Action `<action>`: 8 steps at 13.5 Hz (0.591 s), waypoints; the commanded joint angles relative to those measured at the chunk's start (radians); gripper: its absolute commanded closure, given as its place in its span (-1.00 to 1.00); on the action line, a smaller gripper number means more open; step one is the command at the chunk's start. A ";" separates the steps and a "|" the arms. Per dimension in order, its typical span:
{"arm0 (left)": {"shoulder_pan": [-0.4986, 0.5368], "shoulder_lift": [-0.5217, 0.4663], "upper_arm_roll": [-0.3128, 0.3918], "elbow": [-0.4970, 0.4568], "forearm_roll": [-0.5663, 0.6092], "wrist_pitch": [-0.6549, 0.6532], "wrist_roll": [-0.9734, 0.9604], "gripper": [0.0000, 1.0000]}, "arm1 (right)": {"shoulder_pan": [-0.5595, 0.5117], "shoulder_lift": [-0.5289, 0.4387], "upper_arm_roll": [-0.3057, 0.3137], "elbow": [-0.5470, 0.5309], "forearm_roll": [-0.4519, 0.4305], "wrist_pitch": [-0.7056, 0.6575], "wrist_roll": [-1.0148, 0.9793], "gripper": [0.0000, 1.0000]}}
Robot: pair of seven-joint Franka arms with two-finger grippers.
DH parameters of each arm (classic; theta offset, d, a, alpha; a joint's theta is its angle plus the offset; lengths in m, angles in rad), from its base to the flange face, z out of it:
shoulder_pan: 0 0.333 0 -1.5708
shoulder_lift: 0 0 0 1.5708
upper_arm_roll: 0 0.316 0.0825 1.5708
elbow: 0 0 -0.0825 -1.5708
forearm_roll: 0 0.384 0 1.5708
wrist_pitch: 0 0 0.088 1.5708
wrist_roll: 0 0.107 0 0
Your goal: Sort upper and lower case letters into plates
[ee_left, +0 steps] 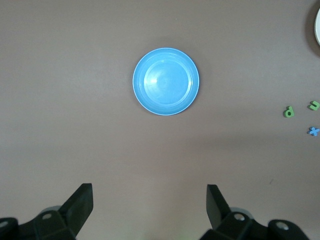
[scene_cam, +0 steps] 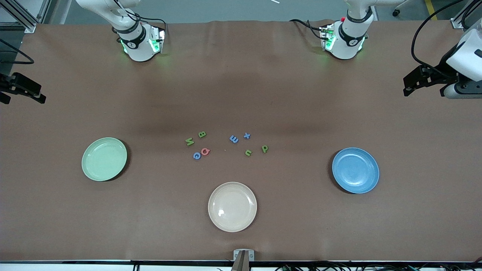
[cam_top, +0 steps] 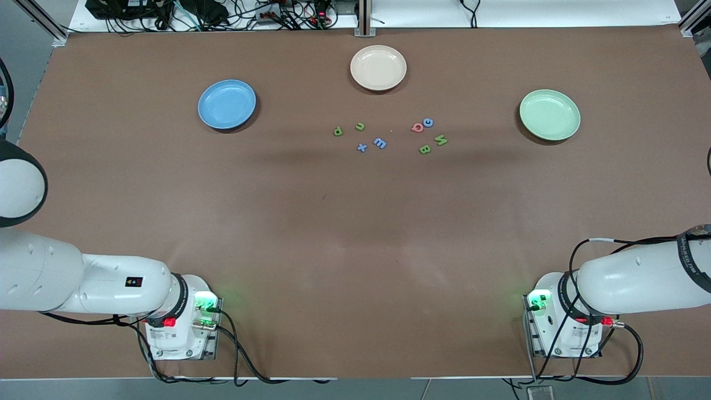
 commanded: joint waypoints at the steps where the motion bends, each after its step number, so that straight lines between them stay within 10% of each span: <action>1: 0.009 0.005 0.000 0.018 -0.016 -0.013 -0.001 -1.00 | -0.007 -0.011 0.009 -0.004 -0.020 0.002 0.003 -1.00; 8: -0.004 0.110 -0.003 0.022 -0.013 0.040 -0.009 -1.00 | 0.003 -0.010 0.011 -0.004 -0.014 0.002 0.014 -1.00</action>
